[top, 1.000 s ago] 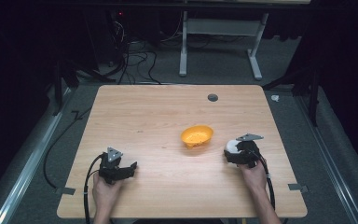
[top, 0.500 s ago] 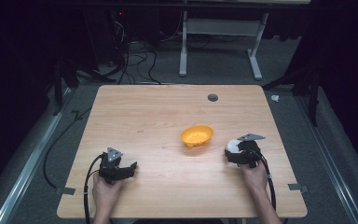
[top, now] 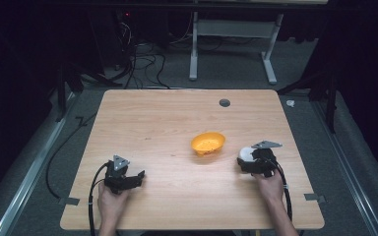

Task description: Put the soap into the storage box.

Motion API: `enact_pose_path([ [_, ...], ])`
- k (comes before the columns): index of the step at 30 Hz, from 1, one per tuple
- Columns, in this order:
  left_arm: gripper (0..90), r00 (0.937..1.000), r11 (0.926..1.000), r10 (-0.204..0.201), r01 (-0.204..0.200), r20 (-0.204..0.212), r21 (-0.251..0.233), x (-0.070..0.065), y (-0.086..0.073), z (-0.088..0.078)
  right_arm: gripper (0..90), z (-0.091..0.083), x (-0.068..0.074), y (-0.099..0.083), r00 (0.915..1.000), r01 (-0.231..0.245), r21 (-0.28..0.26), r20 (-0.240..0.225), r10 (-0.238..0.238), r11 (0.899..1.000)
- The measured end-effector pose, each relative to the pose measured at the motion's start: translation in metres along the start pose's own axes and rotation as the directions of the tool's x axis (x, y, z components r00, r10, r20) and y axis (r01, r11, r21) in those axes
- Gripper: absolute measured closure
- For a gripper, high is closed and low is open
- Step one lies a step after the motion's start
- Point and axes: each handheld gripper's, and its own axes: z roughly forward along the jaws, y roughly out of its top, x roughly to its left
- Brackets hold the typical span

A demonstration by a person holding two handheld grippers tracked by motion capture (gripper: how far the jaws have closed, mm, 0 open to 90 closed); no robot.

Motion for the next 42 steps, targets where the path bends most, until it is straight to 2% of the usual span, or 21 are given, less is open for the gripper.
enact_pose_path([
  [11,19.7,1.0000,1.0000,0.000,0.000,0.000,0.000,0.000,0.000,0.000,24.8,-0.013,0.007,0.013,0.9987,0.013,-0.030,-0.050,-0.014,0.999],
  [34,19.7,1.0000,1.0000,0.000,0.000,0.000,0.000,0.000,0.000,0.000,24.8,-0.019,0.024,0.041,0.9930,0.066,-0.046,-0.095,-0.070,0.997],
  [42,19.7,1.0000,1.0000,0.000,0.000,0.000,0.000,0.000,0.000,0.000,24.9,-0.020,0.035,0.054,0.9872,0.106,-0.065,-0.113,-0.113,0.992],
])
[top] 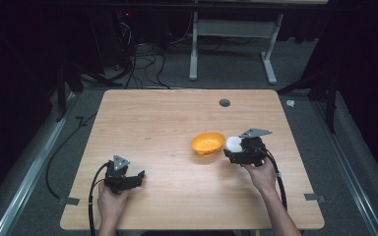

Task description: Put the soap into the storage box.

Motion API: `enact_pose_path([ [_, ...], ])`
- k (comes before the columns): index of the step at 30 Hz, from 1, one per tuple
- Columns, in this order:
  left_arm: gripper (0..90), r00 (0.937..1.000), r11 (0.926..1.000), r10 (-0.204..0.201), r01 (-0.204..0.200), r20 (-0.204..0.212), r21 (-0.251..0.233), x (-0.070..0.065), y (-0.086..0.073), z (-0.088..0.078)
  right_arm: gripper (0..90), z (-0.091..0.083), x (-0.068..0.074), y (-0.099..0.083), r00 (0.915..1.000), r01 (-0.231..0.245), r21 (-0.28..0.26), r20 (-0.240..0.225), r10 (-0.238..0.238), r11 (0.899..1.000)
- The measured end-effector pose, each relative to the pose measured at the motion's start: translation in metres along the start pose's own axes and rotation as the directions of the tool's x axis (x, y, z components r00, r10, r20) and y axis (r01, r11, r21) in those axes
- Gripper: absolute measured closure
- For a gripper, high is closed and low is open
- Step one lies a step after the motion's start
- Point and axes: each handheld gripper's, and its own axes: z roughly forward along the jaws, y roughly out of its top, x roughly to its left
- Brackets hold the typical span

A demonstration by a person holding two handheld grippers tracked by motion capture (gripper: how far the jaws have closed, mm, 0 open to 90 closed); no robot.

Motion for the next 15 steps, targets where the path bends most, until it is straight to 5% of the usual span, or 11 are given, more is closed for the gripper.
enact_pose_path([
  [15,19.7,1.0000,1.0000,0.001,-0.001,0.001,0.000,0.000,0.000,0.000,24.8,0.009,0.010,0.021,0.9988,0.040,0.001,-0.029,-0.040,0.999],
])
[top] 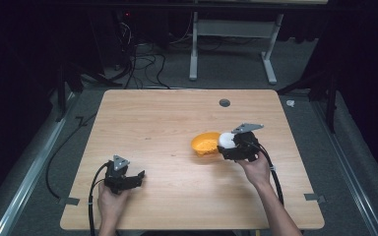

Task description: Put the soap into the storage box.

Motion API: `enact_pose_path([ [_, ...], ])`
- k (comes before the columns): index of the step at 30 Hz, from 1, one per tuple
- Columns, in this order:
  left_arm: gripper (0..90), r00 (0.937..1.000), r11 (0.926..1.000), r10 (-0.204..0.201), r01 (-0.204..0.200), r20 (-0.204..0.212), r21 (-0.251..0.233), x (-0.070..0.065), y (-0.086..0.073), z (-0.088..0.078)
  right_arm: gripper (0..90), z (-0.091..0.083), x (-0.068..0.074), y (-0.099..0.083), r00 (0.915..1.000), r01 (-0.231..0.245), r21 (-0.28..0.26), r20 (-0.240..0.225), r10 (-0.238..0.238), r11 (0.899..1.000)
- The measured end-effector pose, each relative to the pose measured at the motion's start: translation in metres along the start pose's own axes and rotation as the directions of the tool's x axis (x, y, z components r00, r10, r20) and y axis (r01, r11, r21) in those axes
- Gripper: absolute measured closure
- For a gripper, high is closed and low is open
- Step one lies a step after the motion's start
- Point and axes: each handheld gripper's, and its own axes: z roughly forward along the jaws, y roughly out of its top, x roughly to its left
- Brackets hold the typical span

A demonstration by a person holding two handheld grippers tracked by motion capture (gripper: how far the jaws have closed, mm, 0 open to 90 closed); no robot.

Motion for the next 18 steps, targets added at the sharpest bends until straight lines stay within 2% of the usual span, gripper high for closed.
enact_pose_path([
  [18,19.7,1.0000,1.0000,0.001,-0.001,0.001,0.000,0.000,0.000,0.000,24.8,0.019,0.010,0.019,0.9991,0.028,0.021,-0.033,-0.028,0.999],
])
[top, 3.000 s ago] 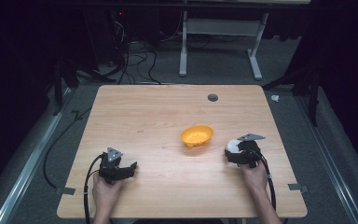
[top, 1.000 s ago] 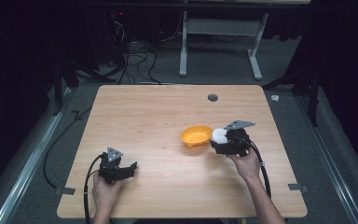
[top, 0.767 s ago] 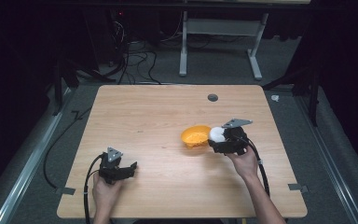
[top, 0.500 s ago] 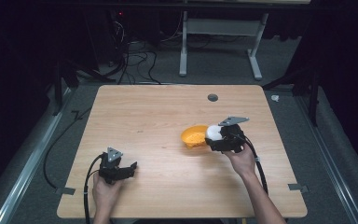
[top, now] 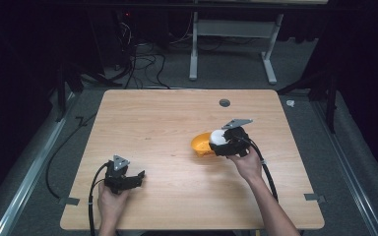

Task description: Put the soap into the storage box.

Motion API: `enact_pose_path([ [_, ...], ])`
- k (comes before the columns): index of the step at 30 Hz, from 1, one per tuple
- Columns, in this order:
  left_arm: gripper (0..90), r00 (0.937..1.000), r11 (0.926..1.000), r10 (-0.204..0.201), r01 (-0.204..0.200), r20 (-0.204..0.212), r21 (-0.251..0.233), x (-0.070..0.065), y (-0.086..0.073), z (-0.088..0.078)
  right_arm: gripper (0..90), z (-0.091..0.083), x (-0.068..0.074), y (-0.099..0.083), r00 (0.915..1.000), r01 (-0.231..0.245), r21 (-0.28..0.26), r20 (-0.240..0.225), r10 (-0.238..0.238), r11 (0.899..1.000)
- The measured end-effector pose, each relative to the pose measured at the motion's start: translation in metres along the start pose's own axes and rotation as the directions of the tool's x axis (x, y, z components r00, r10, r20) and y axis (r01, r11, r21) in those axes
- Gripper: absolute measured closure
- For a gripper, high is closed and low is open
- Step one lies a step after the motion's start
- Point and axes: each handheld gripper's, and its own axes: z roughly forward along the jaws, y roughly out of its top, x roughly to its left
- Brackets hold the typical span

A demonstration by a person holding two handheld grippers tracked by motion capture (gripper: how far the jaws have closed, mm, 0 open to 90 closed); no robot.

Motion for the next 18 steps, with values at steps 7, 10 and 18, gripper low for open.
enact_pose_path([
  [7,19.7,1.0000,1.0000,0.000,0.000,0.000,0.000,0.000,0.000,0.000,24.8,0.008,0.003,0.004,0.9999,0.013,0.012,-0.006,-0.013,1.000],
  [10,19.7,1.0000,1.0000,0.000,0.000,0.000,0.000,0.000,0.000,0.000,24.8,0.011,0.005,0.008,0.9998,0.016,0.017,-0.007,-0.016,1.000],
  [18,19.7,1.0000,1.0000,0.001,-0.001,0.001,0.000,0.000,0.000,0.000,24.8,0.021,0.006,0.011,0.9998,0.017,0.031,-0.006,-0.017,0.999],
])
